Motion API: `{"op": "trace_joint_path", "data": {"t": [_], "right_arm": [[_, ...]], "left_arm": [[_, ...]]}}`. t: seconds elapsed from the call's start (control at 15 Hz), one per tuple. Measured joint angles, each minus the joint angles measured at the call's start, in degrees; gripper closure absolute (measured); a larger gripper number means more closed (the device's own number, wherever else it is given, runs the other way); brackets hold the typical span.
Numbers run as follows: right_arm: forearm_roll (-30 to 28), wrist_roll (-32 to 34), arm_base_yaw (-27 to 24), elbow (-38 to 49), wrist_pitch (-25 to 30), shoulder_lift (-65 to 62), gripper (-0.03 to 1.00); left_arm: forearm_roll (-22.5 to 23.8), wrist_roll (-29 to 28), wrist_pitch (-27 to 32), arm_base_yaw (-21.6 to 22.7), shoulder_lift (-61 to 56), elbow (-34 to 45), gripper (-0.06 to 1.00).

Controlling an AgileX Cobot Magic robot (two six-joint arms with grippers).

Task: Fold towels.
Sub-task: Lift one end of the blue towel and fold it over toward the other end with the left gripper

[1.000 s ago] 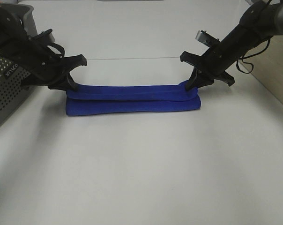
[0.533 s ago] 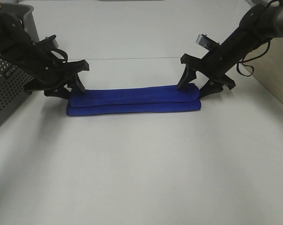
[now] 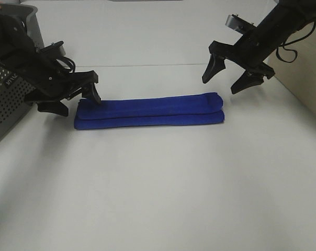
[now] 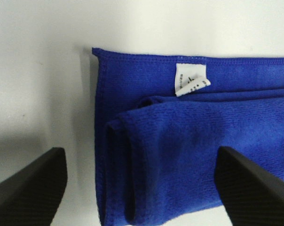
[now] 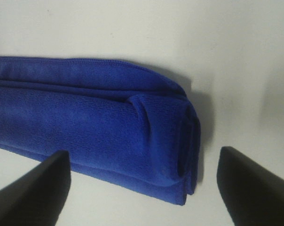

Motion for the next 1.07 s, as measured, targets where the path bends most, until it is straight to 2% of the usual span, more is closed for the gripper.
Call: {"op": "trace_joint_path", "data": {"t": [0.27, 0.47, 0.6, 0.73, 0.8, 0.93, 1.07], "right_arm": [[0.0, 0.0, 0.0, 0.0, -0.5, 0.0, 0.17], [0.0, 0.0, 0.0, 0.0, -1.5, 0.0, 0.17], [0.0, 0.0, 0.0, 0.0, -1.9, 0.0, 0.17], [-0.1, 0.0, 0.0, 0.0, -2.1, 0.0, 0.17], [-0.1, 0.0, 0.0, 0.0, -2.1, 0.0, 0.17], [-0.1, 0.0, 0.0, 0.0, -2.1, 0.0, 0.17], [-0.1, 0.0, 0.0, 0.0, -2.1, 0.0, 0.17]], "left_arm": [[-3.2, 0.2, -1.4, 0.0, 2.3, -0.1, 0.14], [-7.7, 3.4, -1.5, 0.0, 3.6, -1.1, 0.25], [-8.6, 3.7, -1.2, 0.0, 4.7, -2.3, 0.41], [-8.6, 3.2, -1.2, 0.0, 5.3, -2.4, 0.75], [-8.6, 3.2, -1.2, 0.0, 5.3, -2.4, 0.87], [-7.9, 3.0, -0.8, 0.1, 5.2, -2.5, 0.88], [-3.8, 2.3, 1.3, 0.6, 3.8, -2.9, 0.88]]}}
